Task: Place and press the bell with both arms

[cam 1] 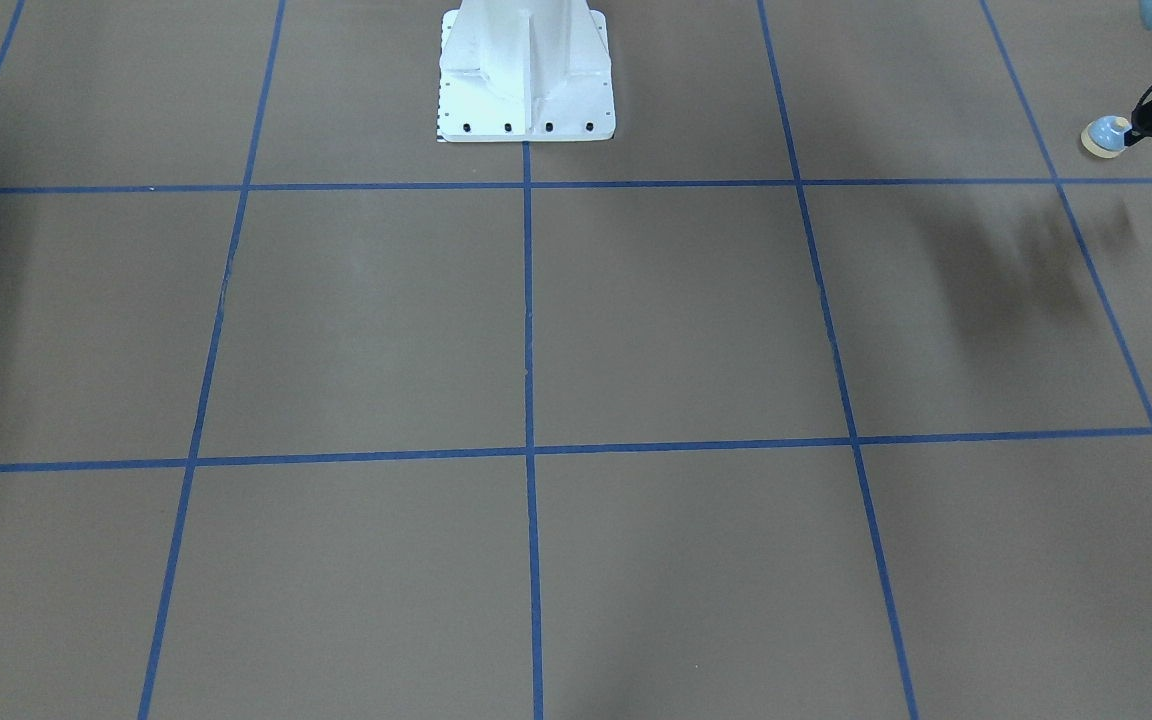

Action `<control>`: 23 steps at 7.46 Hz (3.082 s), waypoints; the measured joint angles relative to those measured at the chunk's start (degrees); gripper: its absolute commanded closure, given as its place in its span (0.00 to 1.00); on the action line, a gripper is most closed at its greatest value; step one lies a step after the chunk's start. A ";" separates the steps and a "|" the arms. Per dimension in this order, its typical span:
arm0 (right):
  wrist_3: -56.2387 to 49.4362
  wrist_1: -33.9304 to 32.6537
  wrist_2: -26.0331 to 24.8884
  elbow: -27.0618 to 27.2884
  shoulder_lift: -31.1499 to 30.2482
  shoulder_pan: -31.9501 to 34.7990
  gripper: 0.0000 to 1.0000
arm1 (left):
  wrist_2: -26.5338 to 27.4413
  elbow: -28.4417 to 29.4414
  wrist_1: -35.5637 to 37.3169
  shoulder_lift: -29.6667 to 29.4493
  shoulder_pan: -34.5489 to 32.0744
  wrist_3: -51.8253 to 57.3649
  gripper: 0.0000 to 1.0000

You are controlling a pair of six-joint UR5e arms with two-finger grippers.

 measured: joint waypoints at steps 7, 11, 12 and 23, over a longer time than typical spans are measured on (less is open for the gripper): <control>-0.07 0.04 0.10 -0.46 -0.17 0.00 0.00 | -0.41 4.42 -0.04 -0.54 8.08 0.27 0.00; -0.13 0.00 0.07 -0.98 -0.22 0.00 0.00 | -0.57 5.54 0.06 -1.26 11.87 0.12 0.00; -0.14 0.02 0.09 -1.12 -0.22 0.00 0.00 | -0.56 6.34 0.10 -1.61 12.53 0.09 0.00; -0.12 0.01 0.09 -1.41 -0.23 0.00 0.00 | -0.58 8.20 -0.14 -2.45 14.55 0.05 0.45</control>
